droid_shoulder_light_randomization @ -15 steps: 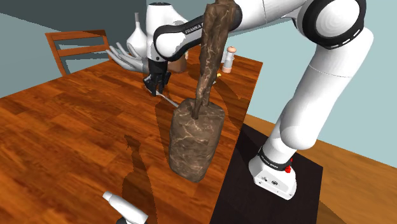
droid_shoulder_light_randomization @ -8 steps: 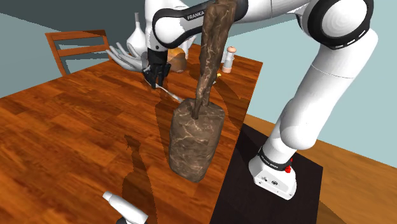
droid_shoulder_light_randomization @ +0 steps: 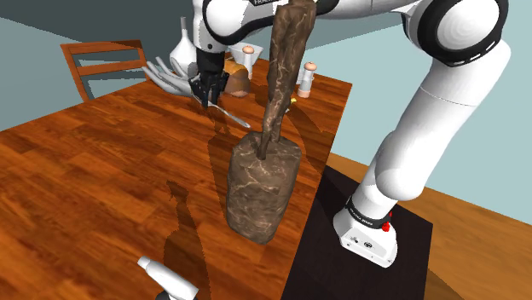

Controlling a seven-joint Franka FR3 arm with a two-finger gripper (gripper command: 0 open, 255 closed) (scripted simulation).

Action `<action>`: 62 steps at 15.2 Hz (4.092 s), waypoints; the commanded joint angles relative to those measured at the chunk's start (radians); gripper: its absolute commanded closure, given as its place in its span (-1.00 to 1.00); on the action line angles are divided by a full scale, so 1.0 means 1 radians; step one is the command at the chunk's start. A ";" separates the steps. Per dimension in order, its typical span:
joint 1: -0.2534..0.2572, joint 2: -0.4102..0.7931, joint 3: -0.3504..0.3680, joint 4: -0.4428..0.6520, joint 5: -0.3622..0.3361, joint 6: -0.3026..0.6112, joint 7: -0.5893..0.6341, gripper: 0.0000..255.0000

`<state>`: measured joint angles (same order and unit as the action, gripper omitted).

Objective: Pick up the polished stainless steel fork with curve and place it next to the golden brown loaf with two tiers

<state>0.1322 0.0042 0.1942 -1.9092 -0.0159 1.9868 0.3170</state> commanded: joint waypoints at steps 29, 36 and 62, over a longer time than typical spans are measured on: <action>-0.232 0.241 -0.195 0.453 0.034 -0.213 -0.435 1.00; -0.282 0.335 -0.218 0.549 0.047 -0.216 -0.510 1.00; -0.280 0.376 -0.217 0.257 0.052 0.116 -0.518 1.00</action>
<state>-0.1481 0.3760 -0.0226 -1.6431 0.0358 2.0891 -0.2007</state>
